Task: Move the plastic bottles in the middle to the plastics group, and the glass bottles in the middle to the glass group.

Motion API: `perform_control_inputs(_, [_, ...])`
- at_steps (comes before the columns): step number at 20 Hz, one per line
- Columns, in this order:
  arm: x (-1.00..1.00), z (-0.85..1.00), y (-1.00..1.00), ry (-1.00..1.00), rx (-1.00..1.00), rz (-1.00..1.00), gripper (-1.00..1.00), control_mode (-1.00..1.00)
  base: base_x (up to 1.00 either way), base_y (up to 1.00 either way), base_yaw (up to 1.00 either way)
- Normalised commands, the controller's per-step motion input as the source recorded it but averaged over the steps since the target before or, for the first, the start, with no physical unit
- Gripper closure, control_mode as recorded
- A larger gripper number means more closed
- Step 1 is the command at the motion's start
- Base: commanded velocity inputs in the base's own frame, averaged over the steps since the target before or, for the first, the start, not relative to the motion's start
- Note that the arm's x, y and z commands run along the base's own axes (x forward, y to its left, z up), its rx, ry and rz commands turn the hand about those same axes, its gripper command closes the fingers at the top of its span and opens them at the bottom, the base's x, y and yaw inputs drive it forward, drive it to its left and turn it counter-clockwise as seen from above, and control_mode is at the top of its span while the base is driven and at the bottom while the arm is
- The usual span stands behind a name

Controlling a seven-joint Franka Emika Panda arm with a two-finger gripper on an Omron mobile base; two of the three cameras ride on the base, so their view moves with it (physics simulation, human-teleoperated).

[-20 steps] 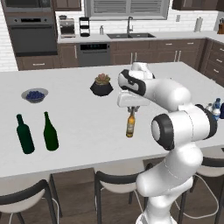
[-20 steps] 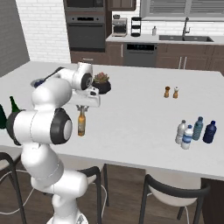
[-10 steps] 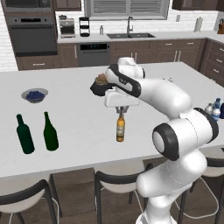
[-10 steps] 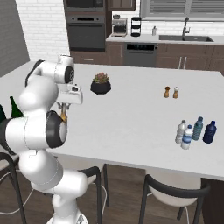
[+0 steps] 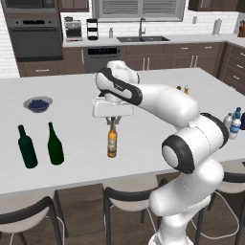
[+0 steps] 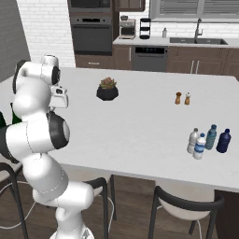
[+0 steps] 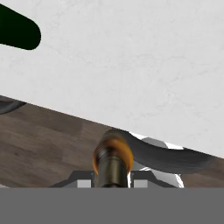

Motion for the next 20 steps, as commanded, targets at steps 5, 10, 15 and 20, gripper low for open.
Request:
perform_control_inputs(5, [-0.07, 0.01, 0.69, 0.01, 0.0, 0.03, 1.0, -1.0, 0.0, 0.0, 0.0])
perform_control_inputs(10, [0.0, -0.06, 0.67, -0.02, 0.0, 0.0, 1.0, -1.0, 0.0, 0.0, 0.0])
perform_control_inputs(15, [0.0, -0.27, 0.55, -0.23, 0.0, 0.0, 1.0, -1.0, 0.0, 0.0, 0.0])
perform_control_inputs(20, [0.01, -0.36, 0.27, -0.34, 0.0, -0.01, 1.0, -1.0, 0.0, 0.0, 0.0])
